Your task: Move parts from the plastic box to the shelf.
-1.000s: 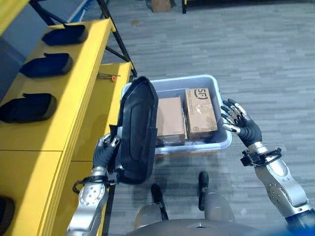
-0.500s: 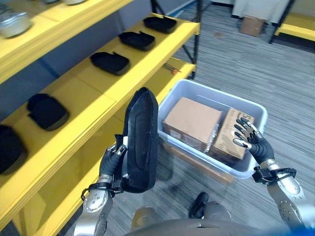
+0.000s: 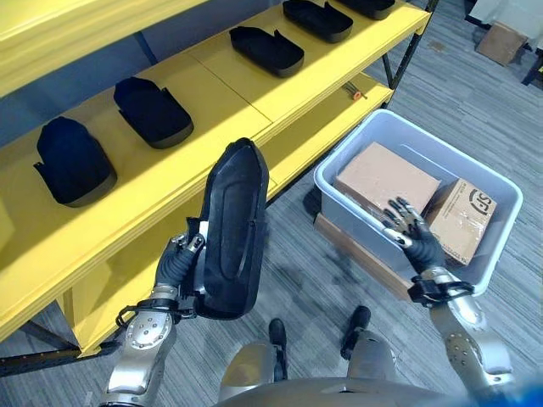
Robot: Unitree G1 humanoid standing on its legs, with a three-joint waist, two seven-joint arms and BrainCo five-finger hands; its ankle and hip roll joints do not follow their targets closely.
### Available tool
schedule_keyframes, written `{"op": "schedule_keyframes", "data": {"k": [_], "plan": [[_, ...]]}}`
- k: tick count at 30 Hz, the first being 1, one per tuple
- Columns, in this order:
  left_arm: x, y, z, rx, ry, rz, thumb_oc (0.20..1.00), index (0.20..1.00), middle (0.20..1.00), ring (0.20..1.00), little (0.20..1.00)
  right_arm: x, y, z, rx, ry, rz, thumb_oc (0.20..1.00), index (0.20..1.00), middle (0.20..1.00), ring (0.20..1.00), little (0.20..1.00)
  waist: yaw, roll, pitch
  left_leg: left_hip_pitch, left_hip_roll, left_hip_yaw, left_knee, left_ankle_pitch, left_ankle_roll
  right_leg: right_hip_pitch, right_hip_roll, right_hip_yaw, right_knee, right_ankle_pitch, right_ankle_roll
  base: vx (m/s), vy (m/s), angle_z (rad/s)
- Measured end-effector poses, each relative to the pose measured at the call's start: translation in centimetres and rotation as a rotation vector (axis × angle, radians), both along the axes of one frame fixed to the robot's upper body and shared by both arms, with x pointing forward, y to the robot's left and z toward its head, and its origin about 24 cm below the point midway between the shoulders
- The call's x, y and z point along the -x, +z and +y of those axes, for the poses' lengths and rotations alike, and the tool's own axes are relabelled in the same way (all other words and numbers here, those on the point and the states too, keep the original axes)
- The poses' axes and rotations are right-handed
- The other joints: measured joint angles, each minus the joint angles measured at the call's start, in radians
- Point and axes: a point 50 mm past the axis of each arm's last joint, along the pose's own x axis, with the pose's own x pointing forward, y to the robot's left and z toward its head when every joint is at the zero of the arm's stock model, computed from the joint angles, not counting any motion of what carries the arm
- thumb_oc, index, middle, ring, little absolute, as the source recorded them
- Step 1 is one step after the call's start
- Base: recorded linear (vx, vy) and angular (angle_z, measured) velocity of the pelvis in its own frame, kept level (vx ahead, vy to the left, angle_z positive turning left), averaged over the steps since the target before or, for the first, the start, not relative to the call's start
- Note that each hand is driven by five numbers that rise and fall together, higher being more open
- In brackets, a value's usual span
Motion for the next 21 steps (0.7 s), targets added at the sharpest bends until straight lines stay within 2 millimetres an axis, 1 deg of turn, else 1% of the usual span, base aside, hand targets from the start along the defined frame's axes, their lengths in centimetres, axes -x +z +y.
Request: {"op": "schedule_keyframes", "data": {"k": [1, 2, 3, 4, 5, 6, 7, 8, 9, 10, 12, 13, 15, 17, 18, 19, 20, 21], "plan": [[0.1, 0.0, 0.2, -0.004, 0.005, 0.002, 0.200, 0.200, 0.200, 0.200, 0.200, 0.1, -0.1, 0.3, -0.009, 0.013, 0.002, 1.000, 1.000, 1.000, 1.000, 1.000, -0.009, 0.006, -0.005, 0.010, 0.020, -0.009, -0.036, 0.023, -0.005, 0.007, 0.104, 0.154, 0.015, -0.064, 0.025, 0.07, 0.076, 0.07], [0.1, 0.1, 0.2, -0.009, 0.000, 0.001, 0.200, 0.200, 0.200, 0.200, 0.200, 0.5, -0.2, 0.2, -0.005, 0.017, 0.009, 1.000, 1.000, 1.000, 1.000, 1.000, -0.008, -0.003, -0.005, 0.028, 0.014, -0.020, -0.070, 0.039, -0.009, 0.020, 0.154, 0.154, 0.031, -0.097, 0.004, 0.05, 0.051, 0.25], [0.1, 0.1, 0.4, -0.009, 0.005, -0.002, 0.200, 0.200, 0.200, 0.200, 0.200, 0.8, -0.4, 0.0, -0.002, 0.018, 0.019, 1.000, 1.000, 1.000, 1.000, 1.000, -0.014, -0.015, -0.012, 0.033, 0.004, -0.029, -0.085, 0.048, -0.009, 0.025, 0.212, 0.195, 0.040, -0.141, -0.008, 0.03, 0.050, 0.23], [0.1, 0.1, 0.4, -0.006, 0.011, 0.000, 0.200, 0.200, 0.200, 0.200, 0.200, 1.0, -0.6, -0.2, -0.001, 0.016, 0.025, 1.000, 1.000, 1.000, 1.000, 1.000, -0.019, -0.024, -0.017, 0.036, 0.000, -0.036, -0.093, 0.054, -0.007, 0.028, 0.252, 0.237, 0.039, -0.165, -0.036, 0.00, 0.024, 0.41], [0.6, -0.3, 0.4, -0.003, 0.007, 0.017, 0.200, 0.200, 0.200, 0.200, 0.200, 1.3, -0.7, -0.4, 0.005, 0.016, 0.034, 1.000, 1.000, 1.000, 1.000, 1.000, -0.035, -0.041, -0.028, 0.043, -0.023, -0.049, -0.110, 0.065, -0.011, 0.043, 0.293, 0.248, -0.011, -0.179, -0.069, 0.02, 0.008, 0.45], [0.7, -0.3, 0.3, -0.002, 0.000, 0.020, 0.200, 0.200, 0.200, 0.200, 0.200, 1.4, -0.8, -0.5, 0.010, 0.022, 0.039, 1.000, 1.000, 1.000, 1.000, 1.000, -0.046, -0.058, -0.038, 0.050, -0.045, -0.051, -0.118, 0.068, -0.008, 0.057, 0.301, 0.258, -0.067, -0.168, -0.086, -0.01, -0.048, 0.40], [1.0, -0.6, 0.3, 0.004, -0.003, 0.033, 0.200, 0.200, 0.200, 0.200, 0.200, 1.5, -1.0, -0.6, 0.017, 0.021, 0.048, 1.000, 1.000, 1.000, 1.000, 1.000, -0.046, -0.065, -0.045, 0.060, -0.056, -0.054, -0.122, 0.068, -0.008, 0.094, 0.301, 0.268, -0.114, -0.151, -0.148, 0.00, -0.067, 0.14], [1.6, -1.0, 0.2, 0.009, -0.003, 0.056, 0.200, 0.200, 0.200, 0.200, 0.200, 1.7, -1.1, -0.8, 0.024, 0.022, 0.056, 1.000, 1.000, 1.000, 1.000, 1.000, -0.044, -0.049, -0.049, 0.060, -0.055, -0.066, -0.124, 0.069, -0.009, 0.116, 0.308, 0.275, -0.153, -0.127, -0.150, -0.01, -0.070, 0.11], [2.1, -1.3, 0.1, 0.019, -0.004, 0.068, 0.200, 0.200, 0.200, 0.200, 0.200, 1.9, -1.0, -0.9, 0.030, 0.025, 0.052, 1.000, 1.000, 1.000, 1.000, 1.000, -0.043, -0.034, -0.055, 0.064, -0.053, -0.069, -0.127, 0.070, -0.011, 0.152, 0.308, 0.268, -0.220, -0.099, -0.144, 0.02, -0.061, 0.04], [2.8, -1.4, -0.1, 0.041, 0.008, 0.068, 0.200, 0.200, 0.200, 0.200, 0.200, 2.1, -1.2, -1.0, 0.032, 0.027, 0.064, 1.000, 1.000, 1.000, 1.000, 1.000, -0.042, -0.025, -0.063, 0.078, -0.052, -0.065, -0.138, 0.071, -0.013, 0.183, 0.311, 0.269, -0.269, -0.079, -0.149, 0.02, -0.056, 0.10], [3.7, -1.7, -0.1, 0.045, 0.015, 0.093, 0.200, 0.200, 0.200, 0.200, 0.200, 2.3, -1.4, -1.2, 0.034, 0.022, 0.074, 1.000, 1.000, 1.000, 1.000, 1.000, -0.035, -0.015, -0.072, 0.089, -0.051, -0.074, -0.144, 0.068, -0.022, 0.212, 0.313, 0.263, -0.294, -0.072, -0.148, -0.01, -0.055, 0.15], [3.9, -1.9, -0.1, 0.045, 0.016, 0.100, 0.200, 0.200, 0.200, 0.200, 0.200, 2.3, -1.3, -1.4, 0.035, 0.014, 0.072, 1.000, 1.000, 1.000, 1.000, 1.000, -0.034, -0.008, -0.076, 0.090, -0.052, -0.092, -0.149, 0.062, -0.031, 0.222, 0.313, 0.251, -0.301, -0.072, -0.148, -0.07, -0.049, 0.32], [4.0, -2.0, -0.2, 0.048, 0.010, 0.106, 0.200, 0.200, 0.200, 0.200, 0.200, 2.4, -1.2, -1.8, 0.045, 0.001, 0.071, 1.000, 1.000, 1.000, 1.000, 1.000, -0.033, -0.001, -0.078, 0.083, -0.055, -0.122, -0.140, 0.066, -0.039, 0.229, 0.311, 0.220, -0.299, -0.072, -0.150, -0.12, -0.012, 0.56], [2.9, -1.6, -1.0, 0.059, -0.029, 0.074, 0.200, 0.200, 0.200, 0.200, 0.200, 2.5, -1.1, -2.6, 0.089, 0.003, 0.079, 1.000, 1.000, 1.000, 1.000, 1.000, -0.039, 0.003, -0.075, 0.034, -0.070, -0.179, -0.076, 0.060, -0.092, 0.226, 0.289, 0.147, -0.286, -0.080, -0.163, -0.16, 0.015, 0.99], [2.3, -1.4, -1.4, 0.063, -0.048, 0.058, 0.200, 0.200, 0.200, 0.200, 0.200, 2.4, -0.8, -3.1, 0.118, 0.009, 0.075, 1.000, 1.000, 1.000, 1.000, 1.000, -0.034, 0.010, -0.065, 0.027, -0.074, -0.196, -0.067, 0.063, -0.104, 0.221, 0.283, 0.127, -0.270, -0.087, -0.173, -0.11, 0.026, 0.79], [1.7, -1.0, -1.7, 0.065, -0.062, 0.038, 0.200, 0.200, 0.200, 0.200, 0.200, 2.3, -0.7, -3.3, 0.135, 0.012, 0.074, 1.000, 1.000, 1.000, 1.000, 1.000, -0.033, 0.008, -0.060, 0.023, -0.073, -0.191, -0.071, 0.043, -0.131, 0.210, 0.268, 0.099, -0.262, -0.082, -0.201, -0.04, 0.044, 0.79], [1.2, -0.6, -1.6, 0.054, -0.068, 0.020, 0.200, 0.200, 0.200, 0.200, 0.200, 1.8, -0.3, -3.2, 0.116, -0.005, 0.049, 1.000, 1.000, 1.000, 1.000, 1.000, -0.044, -0.027, -0.045, -0.002, -0.060, -0.084, 0.015, -0.004, -0.102, 0.195, 0.223, 0.060, -0.265, -0.080, -0.220, -0.03, 0.059, 0.74], [1.1, -0.5, -1.5, 0.050, -0.068, 0.014, 0.200, 0.200, 0.200, 0.200, 0.200, 1.6, -0.1, -3.0, 0.098, -0.013, 0.034, 1.000, 1.000, 1.000, 1.000, 1.000, -0.046, -0.048, -0.045, -0.014, -0.027, -0.055, 0.086, -0.017, -0.107, 0.194, 0.202, 0.052, -0.260, -0.085, -0.225, -0.01, 0.072, 0.76]]}}
